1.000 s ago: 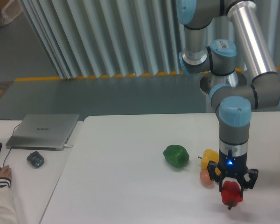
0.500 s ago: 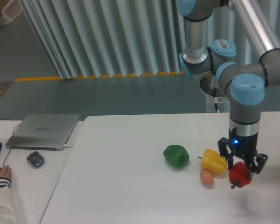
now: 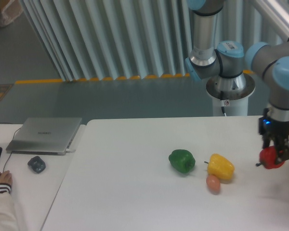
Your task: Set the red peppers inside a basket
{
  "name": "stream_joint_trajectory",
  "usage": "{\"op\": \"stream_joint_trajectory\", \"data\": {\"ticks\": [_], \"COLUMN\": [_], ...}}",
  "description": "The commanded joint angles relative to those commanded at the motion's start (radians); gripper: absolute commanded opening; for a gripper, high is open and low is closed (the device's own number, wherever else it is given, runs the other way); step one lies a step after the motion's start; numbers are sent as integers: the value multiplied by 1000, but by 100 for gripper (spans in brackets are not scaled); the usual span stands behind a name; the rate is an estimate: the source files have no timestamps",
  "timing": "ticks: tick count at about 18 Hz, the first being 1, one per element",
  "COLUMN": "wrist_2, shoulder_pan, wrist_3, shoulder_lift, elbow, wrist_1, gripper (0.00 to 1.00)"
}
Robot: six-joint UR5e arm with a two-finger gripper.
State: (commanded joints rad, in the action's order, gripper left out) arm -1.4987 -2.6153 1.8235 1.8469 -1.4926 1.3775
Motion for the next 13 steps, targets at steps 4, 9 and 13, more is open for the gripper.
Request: {"op": "stream_joint_trajectory", "data": {"ticks": [4, 9, 13], "wrist_2": [-2, -20, -40], "shoulder_pan": [-55, -164, -224], "wrist_3": [182, 555, 744], "shoulder_lift": [-8, -14, -9], "elbow": [-5, -18, -15], "wrist_1": [0, -3, -17], "gripper": [45, 45, 45]}}
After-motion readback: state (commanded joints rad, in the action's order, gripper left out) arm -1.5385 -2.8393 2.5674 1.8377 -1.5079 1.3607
